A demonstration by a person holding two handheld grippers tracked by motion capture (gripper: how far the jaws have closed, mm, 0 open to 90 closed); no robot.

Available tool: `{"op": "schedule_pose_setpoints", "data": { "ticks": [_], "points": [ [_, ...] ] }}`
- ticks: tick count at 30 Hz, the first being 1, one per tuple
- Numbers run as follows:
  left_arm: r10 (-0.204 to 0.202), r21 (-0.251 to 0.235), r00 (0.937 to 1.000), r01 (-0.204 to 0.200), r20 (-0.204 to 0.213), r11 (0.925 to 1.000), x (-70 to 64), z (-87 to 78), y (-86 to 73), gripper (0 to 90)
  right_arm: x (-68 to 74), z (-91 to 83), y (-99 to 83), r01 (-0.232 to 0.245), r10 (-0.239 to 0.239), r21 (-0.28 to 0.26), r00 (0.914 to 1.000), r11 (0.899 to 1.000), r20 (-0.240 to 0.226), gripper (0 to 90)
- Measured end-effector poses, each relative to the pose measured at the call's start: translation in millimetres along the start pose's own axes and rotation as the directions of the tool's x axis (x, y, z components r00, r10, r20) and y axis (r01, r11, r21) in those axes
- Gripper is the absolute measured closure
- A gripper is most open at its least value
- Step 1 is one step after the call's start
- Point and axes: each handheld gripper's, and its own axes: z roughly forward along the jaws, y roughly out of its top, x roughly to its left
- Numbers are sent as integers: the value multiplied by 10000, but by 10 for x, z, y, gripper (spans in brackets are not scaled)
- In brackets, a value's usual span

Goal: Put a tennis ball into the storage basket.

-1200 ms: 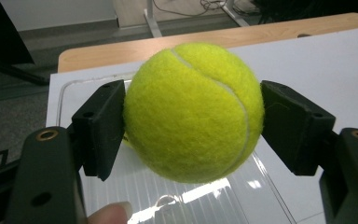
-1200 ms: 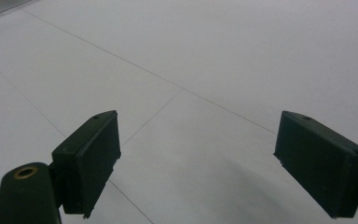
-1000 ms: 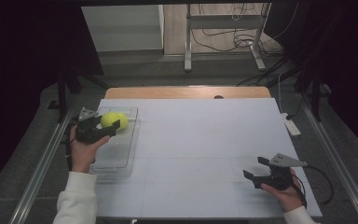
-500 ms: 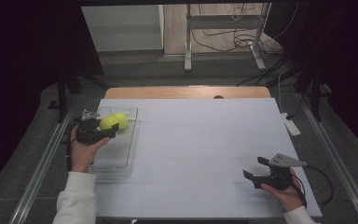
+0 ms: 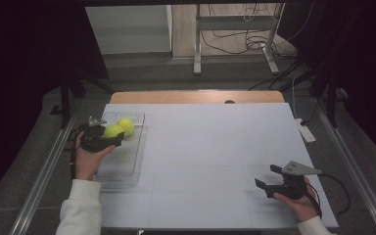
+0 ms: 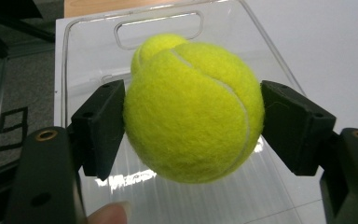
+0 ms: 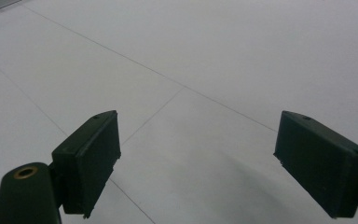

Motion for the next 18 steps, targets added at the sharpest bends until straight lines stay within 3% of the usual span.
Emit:
{"op": "schedule_pose_setpoints", "data": {
  "ticks": [6, 18],
  "points": [
    [145, 561, 9998, -138, -116, 9983, 4, 84, -20, 269, -1, 2, 0, 18, -18, 32, 10000, 10000, 9, 147],
    [189, 1048, 9996, -168, -187, 9943, 14, 164, -39, 268, -6, -3, -4, -15, 15, 11, 10000, 10000, -8, 146]
  ]
}}
